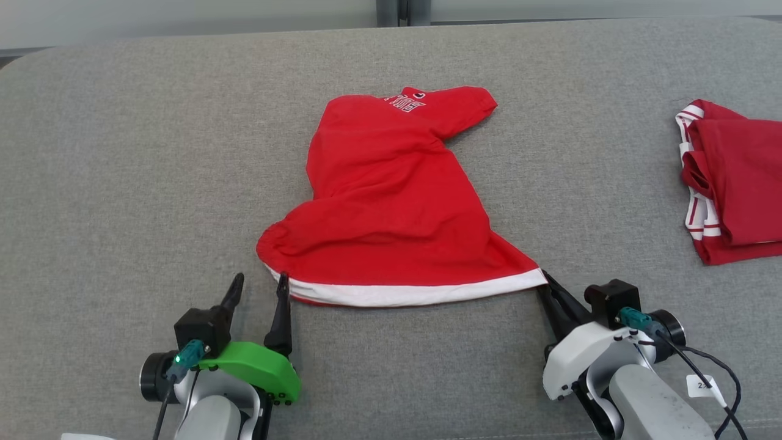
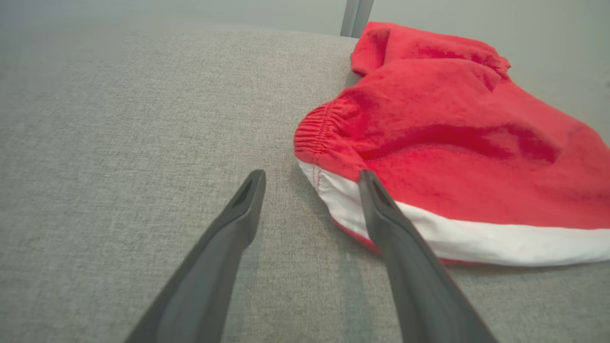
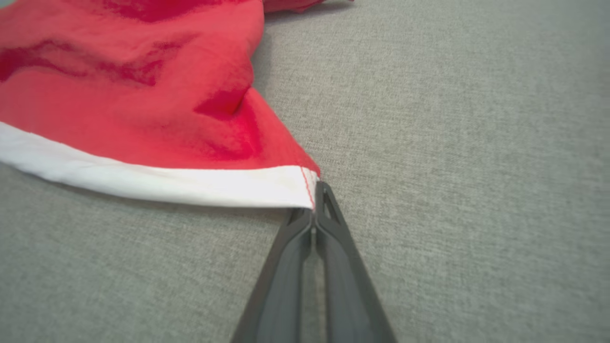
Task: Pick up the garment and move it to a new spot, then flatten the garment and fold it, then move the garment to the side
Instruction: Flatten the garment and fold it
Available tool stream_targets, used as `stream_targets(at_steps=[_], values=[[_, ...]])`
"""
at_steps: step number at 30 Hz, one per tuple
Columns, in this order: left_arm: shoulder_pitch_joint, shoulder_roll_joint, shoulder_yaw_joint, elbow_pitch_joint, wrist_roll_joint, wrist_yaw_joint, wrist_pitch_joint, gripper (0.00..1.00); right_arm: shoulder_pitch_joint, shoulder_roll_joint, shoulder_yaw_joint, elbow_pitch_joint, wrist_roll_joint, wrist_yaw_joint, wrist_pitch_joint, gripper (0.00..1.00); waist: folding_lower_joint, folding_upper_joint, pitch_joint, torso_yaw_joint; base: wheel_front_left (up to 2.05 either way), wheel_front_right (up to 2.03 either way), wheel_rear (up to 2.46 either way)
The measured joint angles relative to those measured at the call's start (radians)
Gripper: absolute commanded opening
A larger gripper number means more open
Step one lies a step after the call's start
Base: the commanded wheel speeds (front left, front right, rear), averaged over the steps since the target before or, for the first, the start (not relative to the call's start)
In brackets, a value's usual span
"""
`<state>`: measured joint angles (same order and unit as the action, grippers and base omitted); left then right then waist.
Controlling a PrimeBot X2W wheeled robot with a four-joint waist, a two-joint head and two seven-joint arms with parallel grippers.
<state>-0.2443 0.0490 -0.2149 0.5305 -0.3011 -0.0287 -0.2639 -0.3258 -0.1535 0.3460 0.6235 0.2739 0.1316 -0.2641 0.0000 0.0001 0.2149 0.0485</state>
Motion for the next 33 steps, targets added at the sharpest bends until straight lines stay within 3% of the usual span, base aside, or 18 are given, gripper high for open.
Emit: stream_targets(at_steps=[7,13,24,33], values=[[-0.032,0.0,-0.021,0.084,-0.015,-0.03,0.0,1.0,-0.001,0.004,-0.004,-0.01,-0.006,0.0,0.0,0.0,0.0,0.0,0.008,-0.017,0.0,0.0,0.0],[-0.051,0.0,-0.002,0.087,0.001,-0.035,0.0,1.0,-0.002,-0.003,-0.028,-0.005,-0.012,0.0,0.0,0.0,0.0,0.0,0.019,-0.026,0.0,0.0,0.0],[-0.051,0.0,-0.029,0.106,0.013,-0.096,0.0,1.0,-0.028,-0.024,-0.07,0.02,-0.015,0.0,0.0,0.0,0.0,0.0,0.017,-0.023,0.0,0.0,0.0],[-0.05,0.049,-0.193,0.08,-0.095,-0.1,0.0,1.0,-0.03,-0.031,-0.081,0.035,-0.022,0.0,0.0,0.0,0.0,0.0,0.013,-0.02,0.0,0.0,0.0]])
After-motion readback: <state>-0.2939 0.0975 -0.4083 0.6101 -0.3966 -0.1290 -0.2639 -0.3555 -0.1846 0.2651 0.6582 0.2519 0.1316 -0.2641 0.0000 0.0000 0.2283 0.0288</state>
